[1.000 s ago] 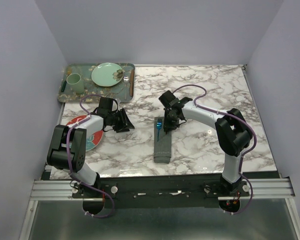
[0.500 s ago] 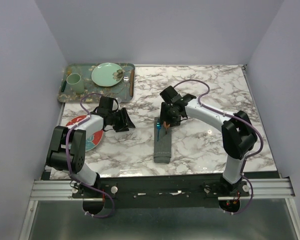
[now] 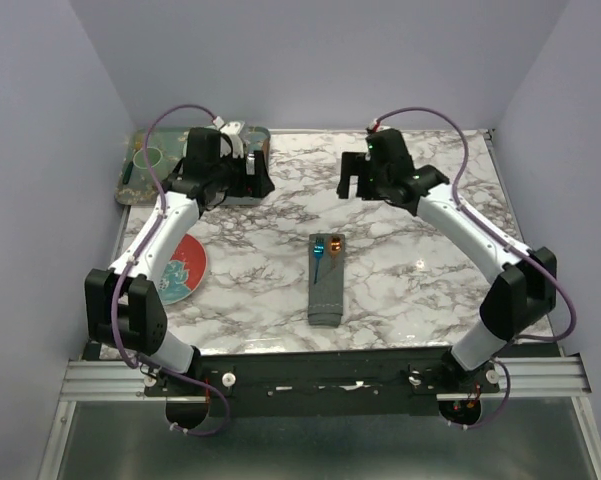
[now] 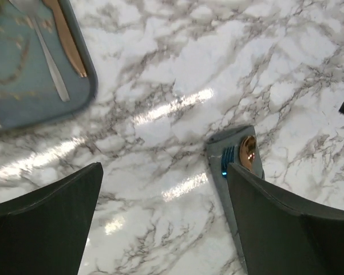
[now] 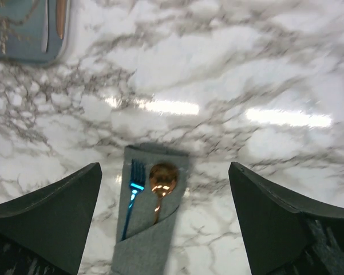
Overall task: Fold the napkin into a case and place the utensils inside
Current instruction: Reset both arms
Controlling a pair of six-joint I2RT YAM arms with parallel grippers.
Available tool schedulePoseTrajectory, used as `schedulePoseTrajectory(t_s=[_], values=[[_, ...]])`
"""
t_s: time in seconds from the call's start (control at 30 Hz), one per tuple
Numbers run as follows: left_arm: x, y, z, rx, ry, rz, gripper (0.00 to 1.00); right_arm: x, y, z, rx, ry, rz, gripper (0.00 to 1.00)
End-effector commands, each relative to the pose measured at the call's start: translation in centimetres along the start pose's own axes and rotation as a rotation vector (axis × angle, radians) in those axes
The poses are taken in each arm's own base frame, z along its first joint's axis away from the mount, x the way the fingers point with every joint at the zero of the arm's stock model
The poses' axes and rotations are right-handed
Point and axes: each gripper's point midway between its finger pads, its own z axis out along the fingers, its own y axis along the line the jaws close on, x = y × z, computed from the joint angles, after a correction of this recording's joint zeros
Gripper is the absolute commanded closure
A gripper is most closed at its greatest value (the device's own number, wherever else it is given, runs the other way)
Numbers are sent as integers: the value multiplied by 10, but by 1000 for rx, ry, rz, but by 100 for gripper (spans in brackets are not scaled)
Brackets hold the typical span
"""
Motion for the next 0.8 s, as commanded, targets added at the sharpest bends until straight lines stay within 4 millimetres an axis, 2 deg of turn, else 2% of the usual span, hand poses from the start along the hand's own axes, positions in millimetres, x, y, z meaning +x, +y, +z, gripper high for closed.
schedulePoseTrajectory(t_s=[0.0, 0.03, 0.07, 0.13, 0.17, 0.23, 0.27, 0.3, 0.33, 0.37, 0.4, 0.43, 0.47, 0.5, 0.53, 0.6, 0.63, 0.73, 0.77], values=[[-45, 4, -21, -75, 10, 220, 1, -79, -29, -48, -6, -251, -146, 0], [-70, -2, -31, -77, -25, 268, 1, -85, -38, -62, -5, -282, -176, 0], [-63, 4, -30, -95, 29, 252, 1, -88, -47, -66, -5, -290, -182, 0], [-77, 9, -37, -136, 25, 241, 1, -92, -72, -74, -5, -295, -207, 0], [-65, 14, -34, -134, 87, 230, 1, -87, -82, -80, 4, -293, -228, 0], [-53, 28, -31, -170, 131, 228, 1, -76, -104, -81, 32, -271, -277, 0], [-45, 35, -30, -188, 157, 216, 2, -57, -113, -75, 32, -228, -297, 0], [-40, 40, -29, -198, 173, 206, 1, -50, -119, -81, 38, -228, -313, 0], [-24, 49, -27, -215, 209, 188, 1, -43, -126, -83, 54, -224, -340, 0], [-22, 50, -28, -223, 195, 192, 1, -30, -131, -80, 59, -208, -347, 0], [-17, 54, -28, -235, 197, 199, 1, -7, -138, -77, 64, -188, -347, 0], [8, 66, -25, -263, 245, 192, 1, 9, -141, -73, 61, -168, -343, 0], [9, 68, -25, -274, 221, 205, 1, 23, -143, -70, 54, -152, -340, 0], [17, 72, -25, -285, 229, 210, 1, 51, -148, -62, 44, -109, -334, 0], [39, 83, -25, -318, 270, 215, 1, 54, -147, -68, 40, -131, -325, 0], [46, 88, -29, -339, 258, 238, 1, 58, -145, -74, 28, -160, -330, 0], [59, 93, -31, -351, 280, 242, 1, 57, -145, -79, 29, -185, -327, 0], [54, 91, -39, -377, 229, 269, 1, 47, -141, -86, 23, -230, -347, 0], [45, 88, -44, -384, 197, 282, 1, 43, -141, -89, 24, -244, -350, 0]])
